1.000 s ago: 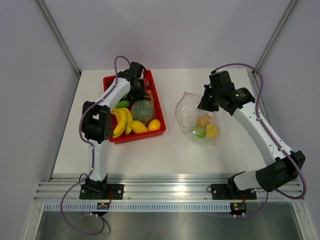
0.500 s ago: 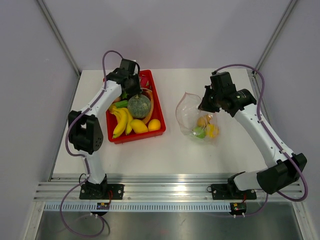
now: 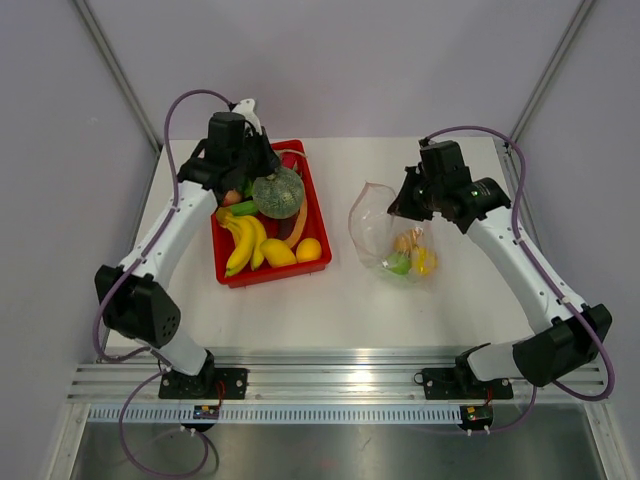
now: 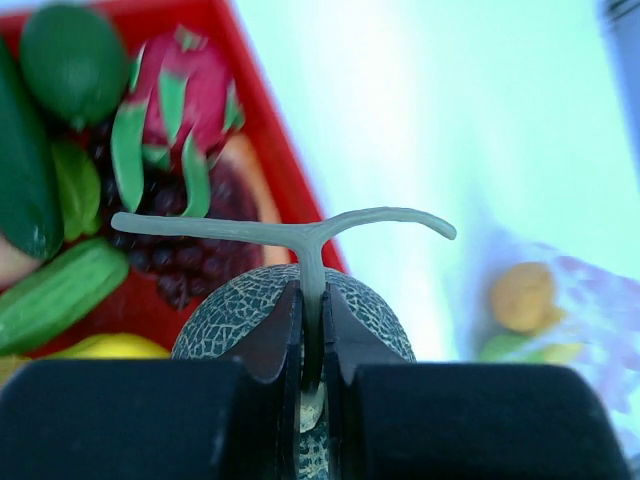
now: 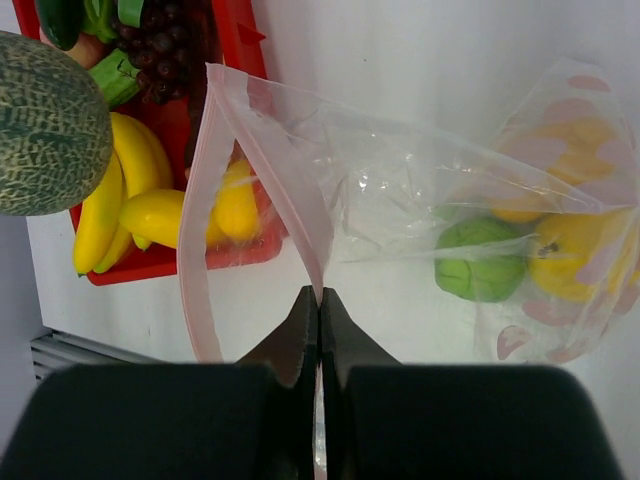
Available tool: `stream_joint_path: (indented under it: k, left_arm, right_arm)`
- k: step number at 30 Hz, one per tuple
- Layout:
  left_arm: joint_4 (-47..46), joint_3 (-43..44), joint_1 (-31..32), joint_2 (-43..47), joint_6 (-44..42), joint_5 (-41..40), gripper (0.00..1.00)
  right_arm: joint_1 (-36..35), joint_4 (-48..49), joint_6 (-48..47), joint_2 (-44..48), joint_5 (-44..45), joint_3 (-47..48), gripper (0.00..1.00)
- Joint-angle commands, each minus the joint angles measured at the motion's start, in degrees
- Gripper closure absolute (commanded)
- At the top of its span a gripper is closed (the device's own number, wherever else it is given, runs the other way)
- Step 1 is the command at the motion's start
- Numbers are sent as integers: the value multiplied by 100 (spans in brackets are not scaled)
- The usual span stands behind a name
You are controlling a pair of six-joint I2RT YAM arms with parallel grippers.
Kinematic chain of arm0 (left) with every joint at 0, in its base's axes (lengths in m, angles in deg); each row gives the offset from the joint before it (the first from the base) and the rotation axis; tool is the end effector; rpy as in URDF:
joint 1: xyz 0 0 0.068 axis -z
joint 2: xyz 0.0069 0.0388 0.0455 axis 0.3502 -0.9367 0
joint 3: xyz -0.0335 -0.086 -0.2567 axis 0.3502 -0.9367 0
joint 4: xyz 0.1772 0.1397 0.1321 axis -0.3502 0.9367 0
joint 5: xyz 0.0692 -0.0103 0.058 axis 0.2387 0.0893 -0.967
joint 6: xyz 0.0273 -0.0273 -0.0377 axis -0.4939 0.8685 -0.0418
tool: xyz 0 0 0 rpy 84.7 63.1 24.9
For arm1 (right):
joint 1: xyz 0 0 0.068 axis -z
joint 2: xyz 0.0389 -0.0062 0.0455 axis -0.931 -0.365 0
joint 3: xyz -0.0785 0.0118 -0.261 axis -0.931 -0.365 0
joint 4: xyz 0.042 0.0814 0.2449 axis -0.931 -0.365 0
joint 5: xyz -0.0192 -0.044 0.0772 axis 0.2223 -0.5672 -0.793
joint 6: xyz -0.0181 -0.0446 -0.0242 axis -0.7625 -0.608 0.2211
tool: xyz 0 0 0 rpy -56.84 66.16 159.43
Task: Place the food in the zip-top bag and seal the zipper
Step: Pick up the fake fruit from the bin, then place the fake fruit in the zipper food storage bag.
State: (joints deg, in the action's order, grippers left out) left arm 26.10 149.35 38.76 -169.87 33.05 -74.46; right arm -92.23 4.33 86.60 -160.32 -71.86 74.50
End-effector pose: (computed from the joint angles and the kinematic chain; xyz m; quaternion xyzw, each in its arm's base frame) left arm 0.3558 -0.1213 0.3676 0.0064 0.8731 -0.2062 0.4417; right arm 0.2631 0.1174 0.3748 0.0460 0.9189 0.2009 0.3363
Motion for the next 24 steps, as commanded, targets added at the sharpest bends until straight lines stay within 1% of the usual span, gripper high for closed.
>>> stream_joint_path:
  k: [1,2,3,5,6,7,8,9,10,11,12,13,14,15,16,17,19,20,22,24]
  left_arm:
    - [-1087,-170,2,728,45,688,100]
    - [-1245,-258,-24,825,132,777,100]
    - [-1595,-476,-24,939,203,856,100]
    - [-2053,-732,-24,1255,430,1251,100]
    - [-2630,-1064,-33,1353,527,1435,100]
    - [-2879,-1198,-33,1441,807,1872,100]
    - [-3552,-1347,-33,1555,966,2103,100]
    - [-3811,-1444,-33,1573,1133,2305,100]
    - [-4074,-1602,-24,1591,1518,2620,100]
    - [-4338,-1682,-33,1600,1730,2754,100]
    - [-4984,-1787,-24,1608,1967,2886,100]
    - [-5330,-1979,-24,1600,2457,3070,100]
    - [-5682,-2059,-16,1574,2706,3150,100]
    - [-6381,-2165,2,1538,2952,3203,100]
    - [-6702,-2235,11,1512,3172,3230,100]
    - [-7227,-2384,63,1494,3513,3213,100]
    - [-7643,-2517,116,1424,3875,3020,100]
    - [-8002,-2648,186,1398,3982,2949,100]
    - [-8382,-2763,300,1240,4184,2757,100]
    - [-8873,-2859,485,1082,4430,2712,100]
  right_arm:
    - [-27,465,94,-93,-292,43,100]
    - [-18,553,120,-102,-310,43,100]
    - [-27,580,121,-102,-345,26,100]
    - [-18,685,164,-111,-381,8,100]
    - [-27,720,199,-120,-433,-27,100]
    - [-27,755,217,-111,-460,-36,100]
    - [-27,816,235,-102,-477,-62,100]
    - [-27,852,270,-102,-530,-80,100]
    - [-18,896,305,-85,-574,-124,100]
    - [-27,966,323,-85,-609,-150,100]
    - [-27,1001,366,-76,-688,-203,100]
    - [-27,1036,384,-67,-723,-221,100]
    - [-27,1089,410,-58,-750,-247,100]
    - [-27,1116,445,-50,-802,-291,100]
    - [-27,1151,472,-32,-829,-326,100]
    - [-18,1221,490,-23,-855,-344,100]
    - [-18,1265,560,-6,-943,-388,100]
    - [-27,1318,586,-6,-969,-396,100]
    - [-27,1379,648,-23,-1075,-405,100]
    - [-27,1485,726,-32,-1197,-396,100]
